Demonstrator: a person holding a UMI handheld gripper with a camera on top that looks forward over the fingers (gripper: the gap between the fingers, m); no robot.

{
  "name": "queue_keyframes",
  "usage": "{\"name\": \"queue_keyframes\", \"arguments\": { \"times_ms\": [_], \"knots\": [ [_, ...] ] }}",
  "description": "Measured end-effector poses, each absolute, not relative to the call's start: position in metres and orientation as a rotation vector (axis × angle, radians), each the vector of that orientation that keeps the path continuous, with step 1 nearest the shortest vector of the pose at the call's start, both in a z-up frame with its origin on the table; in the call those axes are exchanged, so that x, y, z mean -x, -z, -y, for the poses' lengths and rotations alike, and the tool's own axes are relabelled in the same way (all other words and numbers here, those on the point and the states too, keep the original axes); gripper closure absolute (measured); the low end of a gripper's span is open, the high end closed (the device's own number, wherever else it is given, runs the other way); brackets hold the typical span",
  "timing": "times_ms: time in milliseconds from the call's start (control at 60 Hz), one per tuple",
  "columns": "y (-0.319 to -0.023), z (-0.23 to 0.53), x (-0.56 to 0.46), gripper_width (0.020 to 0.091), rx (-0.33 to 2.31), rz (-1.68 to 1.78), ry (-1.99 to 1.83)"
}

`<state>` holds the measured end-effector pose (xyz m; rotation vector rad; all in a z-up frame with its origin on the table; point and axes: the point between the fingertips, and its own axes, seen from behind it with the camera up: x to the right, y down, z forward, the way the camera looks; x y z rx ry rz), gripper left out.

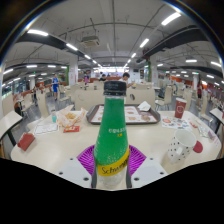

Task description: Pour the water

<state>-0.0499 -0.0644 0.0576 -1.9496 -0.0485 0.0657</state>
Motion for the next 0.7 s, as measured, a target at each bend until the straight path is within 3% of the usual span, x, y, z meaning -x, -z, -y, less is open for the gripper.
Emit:
{"name": "queue_keyframes", "arguments": {
  "times_ms": [83, 217, 283, 483, 583, 700],
  "knots": [
    [-0.068, 0.051, 0.055, 0.0718, 1.976, -0.036, -0.228],
    [-0.128, 0.03, 0.033, 0.0718, 1.913, -0.303, -0.526],
    [-0.145, 0.022, 0.016, 0.0718, 1.871, -0.5, -0.725],
    [-0.15, 0.018, -0.019, 0.0719, 1.604, -1.149, -1.454],
    [-0.142, 0.021, -0.028, 0.0718, 1.443, -1.332, -1.695],
    [-0.162, 0.021, -0.032, 0.0718, 1.232, -1.458, -1.931]
  ]
}}
